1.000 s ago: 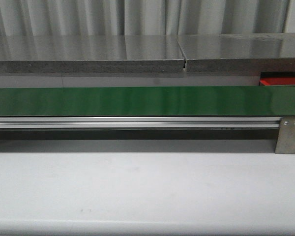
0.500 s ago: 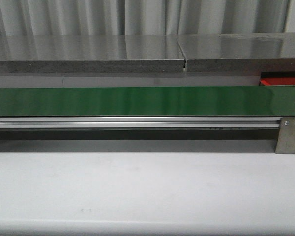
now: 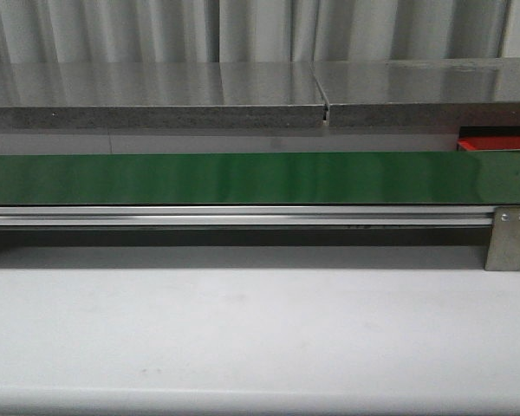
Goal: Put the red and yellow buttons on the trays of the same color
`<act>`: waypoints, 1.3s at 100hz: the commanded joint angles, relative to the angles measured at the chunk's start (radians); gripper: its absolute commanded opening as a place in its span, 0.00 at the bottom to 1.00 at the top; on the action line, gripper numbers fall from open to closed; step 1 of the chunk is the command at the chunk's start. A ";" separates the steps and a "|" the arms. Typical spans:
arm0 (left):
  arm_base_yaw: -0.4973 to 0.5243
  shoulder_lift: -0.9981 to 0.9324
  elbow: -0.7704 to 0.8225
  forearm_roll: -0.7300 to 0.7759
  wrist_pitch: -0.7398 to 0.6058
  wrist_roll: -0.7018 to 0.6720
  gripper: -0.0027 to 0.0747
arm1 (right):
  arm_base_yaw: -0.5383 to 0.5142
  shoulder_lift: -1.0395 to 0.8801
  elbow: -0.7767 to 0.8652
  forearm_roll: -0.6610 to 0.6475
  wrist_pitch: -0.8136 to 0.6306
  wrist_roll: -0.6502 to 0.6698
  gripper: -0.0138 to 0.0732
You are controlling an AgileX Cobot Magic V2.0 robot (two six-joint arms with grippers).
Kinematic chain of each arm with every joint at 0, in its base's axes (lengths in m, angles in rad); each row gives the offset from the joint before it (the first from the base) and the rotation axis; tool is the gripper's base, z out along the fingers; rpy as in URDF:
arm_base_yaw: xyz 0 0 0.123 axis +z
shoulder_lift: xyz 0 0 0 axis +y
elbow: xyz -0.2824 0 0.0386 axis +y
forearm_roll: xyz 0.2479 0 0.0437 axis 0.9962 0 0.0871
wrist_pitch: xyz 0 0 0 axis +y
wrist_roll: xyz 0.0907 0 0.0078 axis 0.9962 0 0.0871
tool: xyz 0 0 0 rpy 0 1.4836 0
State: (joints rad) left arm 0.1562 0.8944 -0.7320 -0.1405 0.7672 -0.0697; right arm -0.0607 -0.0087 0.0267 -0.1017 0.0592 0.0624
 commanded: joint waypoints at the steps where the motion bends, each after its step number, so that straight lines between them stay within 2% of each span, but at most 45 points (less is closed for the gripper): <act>1: 0.080 0.056 -0.075 -0.043 -0.041 -0.005 0.81 | 0.000 -0.021 -0.023 -0.007 -0.075 -0.005 0.02; 18: 0.216 0.172 -0.113 -0.073 -0.059 -0.005 0.81 | 0.000 -0.021 -0.023 -0.007 -0.075 -0.005 0.02; 55: 0.372 0.404 -0.120 -0.140 -0.134 -0.005 0.81 | 0.000 -0.021 -0.023 -0.007 -0.075 -0.005 0.02; 79: 0.383 0.508 -0.144 -0.147 -0.212 -0.005 0.81 | 0.000 -0.021 -0.023 -0.007 -0.075 -0.005 0.02; 130: 0.383 0.680 -0.309 -0.182 -0.197 -0.005 0.81 | 0.000 -0.021 -0.023 -0.007 -0.075 -0.005 0.02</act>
State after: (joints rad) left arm 0.5360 1.5831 -0.9999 -0.2966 0.6000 -0.0697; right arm -0.0607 -0.0087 0.0267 -0.1017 0.0592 0.0624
